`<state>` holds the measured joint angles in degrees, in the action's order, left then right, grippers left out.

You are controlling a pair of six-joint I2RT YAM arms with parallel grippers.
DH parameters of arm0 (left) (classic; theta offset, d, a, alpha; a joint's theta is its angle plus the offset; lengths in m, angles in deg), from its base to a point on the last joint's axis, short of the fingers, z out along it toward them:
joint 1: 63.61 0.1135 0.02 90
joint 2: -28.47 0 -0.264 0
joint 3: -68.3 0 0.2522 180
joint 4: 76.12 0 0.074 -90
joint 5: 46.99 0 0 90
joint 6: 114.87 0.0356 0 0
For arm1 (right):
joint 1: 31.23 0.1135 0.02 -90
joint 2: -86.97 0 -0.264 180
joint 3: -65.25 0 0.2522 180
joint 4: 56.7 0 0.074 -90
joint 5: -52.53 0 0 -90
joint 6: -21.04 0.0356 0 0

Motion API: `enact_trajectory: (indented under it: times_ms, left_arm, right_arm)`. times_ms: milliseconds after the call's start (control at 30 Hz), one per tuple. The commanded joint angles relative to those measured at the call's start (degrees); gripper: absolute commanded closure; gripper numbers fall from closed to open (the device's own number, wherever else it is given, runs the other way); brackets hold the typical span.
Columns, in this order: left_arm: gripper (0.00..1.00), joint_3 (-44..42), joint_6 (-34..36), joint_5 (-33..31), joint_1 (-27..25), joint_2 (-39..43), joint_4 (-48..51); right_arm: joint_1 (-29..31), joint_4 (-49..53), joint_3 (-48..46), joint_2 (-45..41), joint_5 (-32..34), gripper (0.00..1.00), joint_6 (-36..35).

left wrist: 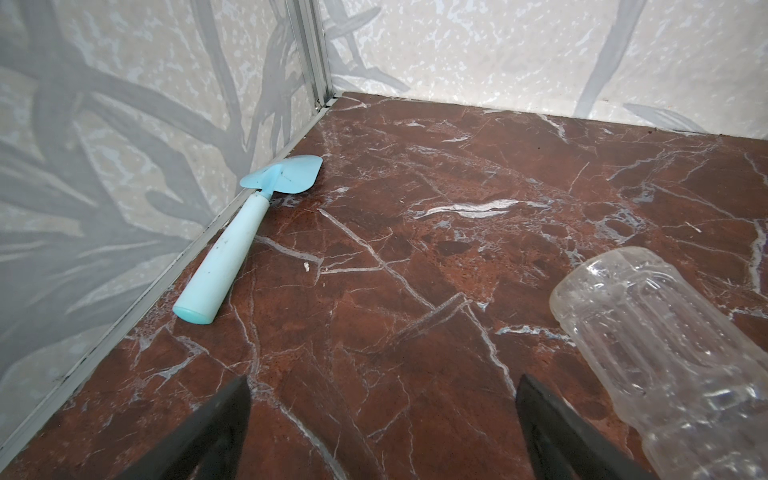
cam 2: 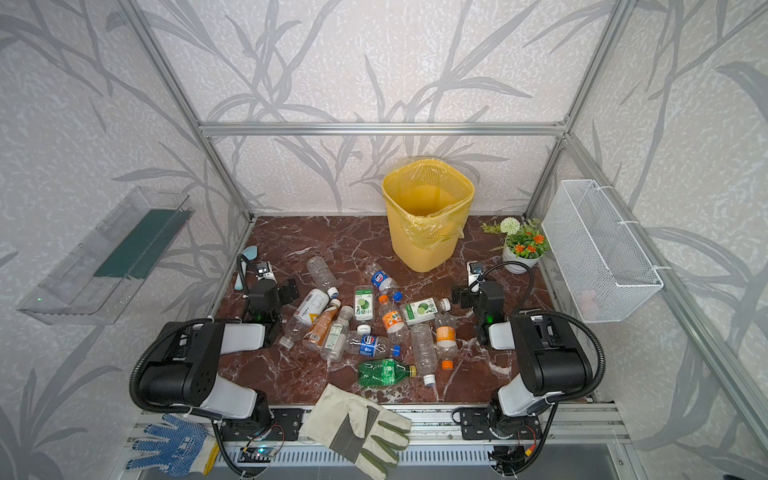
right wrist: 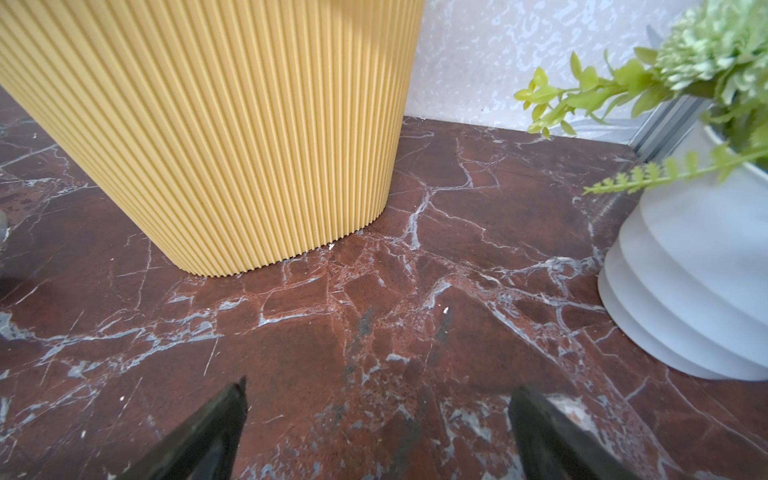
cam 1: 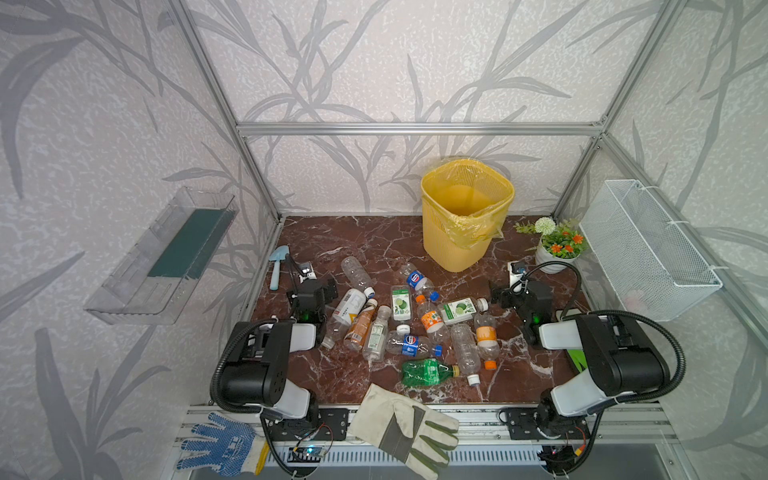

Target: Throw the plastic bottles in the bin

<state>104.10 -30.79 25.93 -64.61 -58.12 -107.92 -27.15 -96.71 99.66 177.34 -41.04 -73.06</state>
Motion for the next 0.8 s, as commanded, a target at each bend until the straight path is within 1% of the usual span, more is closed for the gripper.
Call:
enact_trajectory:
  times_ms: [0, 33, 67, 133, 167, 200, 233, 267, 333, 400, 467, 567, 600, 667, 733, 767]
  left_arm:
    - [0.03, 1.1, 0.8, -1.1, 0.2, -0.6, -1.2]
    - [0.06, 1.0, 0.8, -1.1, 0.2, -0.6, -1.2]
    - [0.09, 1.0, 0.8, -1.1, 0.2, -0.6, -1.2]
    - [0.15, 0.8, 0.9, -1.2, 0.2, -0.3, -2.0]
    - [0.16, 1.0, 1.0, -2.1, 0.2, 0.9, -1.7]
    - [0.17, 1.8, 0.9, -2.5, 0.3, 2.8, 1.6]
    - [0.17, 3.9, 0.2, -2.9, 0.2, 5.9, 9.3]
    - [0.19, 5.8, 0.2, -3.0, 0.2, 8.4, 14.4]
    - [0.19, 7.5, -1.0, -3.7, -0.1, 12.3, 18.0]
    - [0.19, 10.4, -3.8, -3.3, -0.1, 15.5, 22.7]
    - [0.19, 15.7, -7.8, -2.5, -0.2, 17.2, 31.2]
    - [0.19, 26.0, -12.6, -0.1, -0.4, 18.6, 47.6]
    - [0.19, 29.2, -13.9, 0.9, -0.4, 18.9, 52.7]
    - [0.19, 34.0, -14.9, 5.0, -0.4, 19.7, 60.1]
    - [0.19, 37.5, -13.8, 10.2, -0.5, 20.1, 65.7]
    - [0.19, 38.9, -12.7, 12.3, -0.5, 20.4, 68.3]
  right_arm:
    - [-0.1, -1.6, 1.1, 0.4, -0.6, 0.01, 0.7]
    - [-0.1, -1.7, 1.1, 0.4, -0.6, 0.00, 0.6]
    - [-0.1, -1.7, 1.1, 0.4, -0.6, 0.02, 0.7]
    - [-0.1, -1.8, 1.0, 0.3, -0.5, 0.08, 0.5]
    - [-0.1, -2.2, 0.8, 0.0, -0.2, 0.10, 0.6]
    - [-0.1, -0.3, 1.4, -1.6, 0.6, 0.11, 1.1]
    - [-0.1, 6.2, 3.4, -4.9, 1.9, 0.12, 1.6]
    - [-0.1, 12.5, 5.6, -7.1, 2.9, 0.14, 1.9]
    - [0.0, 22.2, 9.8, -10.6, 4.9, 0.17, 2.5]
    - [0.2, 28.3, 13.1, -13.4, 8.1, 0.17, 5.9]
    - [0.6, 35.7, 16.6, -16.3, 11.1, 0.17, 9.8]
    - [1.2, 50.9, 22.4, -20.2, 11.2, 0.17, 17.8]
    - [1.5, 54.8, 23.4, -21.4, 11.1, 0.17, 20.2]
    - [2.8, 62.2, 24.4, -23.9, 9.6, 0.17, 24.2]
    - [5.3, 68.7, 24.8, -27.0, 10.1, 0.18, 25.5]
    - [7.2, 72.0, 25.1, -28.3, 11.8, 0.18, 25.5]
